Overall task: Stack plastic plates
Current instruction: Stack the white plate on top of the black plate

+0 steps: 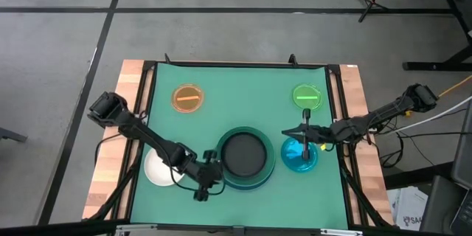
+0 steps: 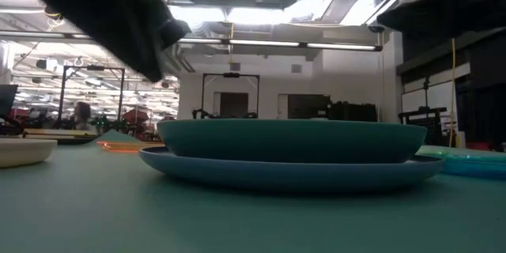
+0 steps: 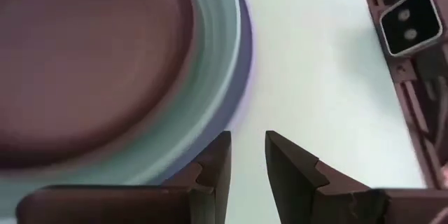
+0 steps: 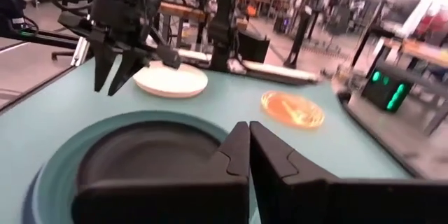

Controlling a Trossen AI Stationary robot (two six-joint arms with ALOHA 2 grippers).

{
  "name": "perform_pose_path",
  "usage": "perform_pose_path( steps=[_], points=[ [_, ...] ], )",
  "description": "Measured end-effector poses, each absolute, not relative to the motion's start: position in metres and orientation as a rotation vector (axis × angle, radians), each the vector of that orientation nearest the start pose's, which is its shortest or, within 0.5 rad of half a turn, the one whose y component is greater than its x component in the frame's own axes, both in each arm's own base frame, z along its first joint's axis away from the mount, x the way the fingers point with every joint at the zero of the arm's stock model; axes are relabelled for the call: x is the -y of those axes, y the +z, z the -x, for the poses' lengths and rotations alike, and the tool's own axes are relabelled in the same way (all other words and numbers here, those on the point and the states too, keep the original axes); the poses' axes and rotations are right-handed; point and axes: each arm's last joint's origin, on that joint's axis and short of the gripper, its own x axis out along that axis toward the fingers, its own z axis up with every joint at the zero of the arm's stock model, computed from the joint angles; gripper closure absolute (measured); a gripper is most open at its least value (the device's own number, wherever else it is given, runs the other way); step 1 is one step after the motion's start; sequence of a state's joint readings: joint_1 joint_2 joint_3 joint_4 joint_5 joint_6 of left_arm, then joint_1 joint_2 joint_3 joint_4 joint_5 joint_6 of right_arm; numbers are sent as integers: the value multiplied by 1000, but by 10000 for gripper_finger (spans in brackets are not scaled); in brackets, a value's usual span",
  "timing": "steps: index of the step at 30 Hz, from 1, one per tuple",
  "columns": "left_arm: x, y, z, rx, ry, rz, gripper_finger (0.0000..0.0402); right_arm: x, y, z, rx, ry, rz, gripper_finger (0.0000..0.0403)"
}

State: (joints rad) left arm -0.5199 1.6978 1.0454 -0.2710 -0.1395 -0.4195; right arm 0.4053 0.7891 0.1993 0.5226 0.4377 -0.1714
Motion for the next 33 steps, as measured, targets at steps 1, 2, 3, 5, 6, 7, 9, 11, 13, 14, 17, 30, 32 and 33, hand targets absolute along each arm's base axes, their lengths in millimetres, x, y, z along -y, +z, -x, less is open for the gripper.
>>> perform_pose_path(
  steps=[1,2,3,5,6,7,9,11,13,14,17,30,32,33],
  points=[
    [169,187,-298,-939,-153,107,320,-54,199,-156,-52,-27,219,402],
    [171,187,-296,-947,-146,125,320,-54,201,-156,-40,-28,235,402],
    [172,186,-294,-957,-138,141,320,-54,202,-156,-30,-29,250,402],
    [175,185,-291,-977,-120,177,320,-54,204,-156,-11,-31,274,402],
    [177,185,-289,-983,-112,194,320,-54,205,-156,-3,-32,279,402],
    [179,185,-288,-990,-104,210,320,-54,205,-156,4,-34,288,402],
    [182,183,-283,-1018,-83,238,320,-54,207,-156,15,-36,306,402],
    [184,182,-280,-1043,-56,269,320,-54,208,-156,27,-38,325,402],
    [185,181,-277,-1064,-31,295,320,-54,209,-156,39,-40,333,402],
    [186,180,-275,-1073,-21,304,320,-54,209,-156,42,-41,339,402],
    [186,179,-272,-1102,13,328,320,-54,210,-156,44,-42,353,402],
    [177,172,-258,-1263,177,370,320,-54,210,-156,49,-43,351,402],
    [175,171,-256,-1281,211,381,320,-54,210,-156,50,-43,350,402],
    [174,171,-255,-1291,228,385,320,-54,210,-156,49,-43,351,402]
  ],
)
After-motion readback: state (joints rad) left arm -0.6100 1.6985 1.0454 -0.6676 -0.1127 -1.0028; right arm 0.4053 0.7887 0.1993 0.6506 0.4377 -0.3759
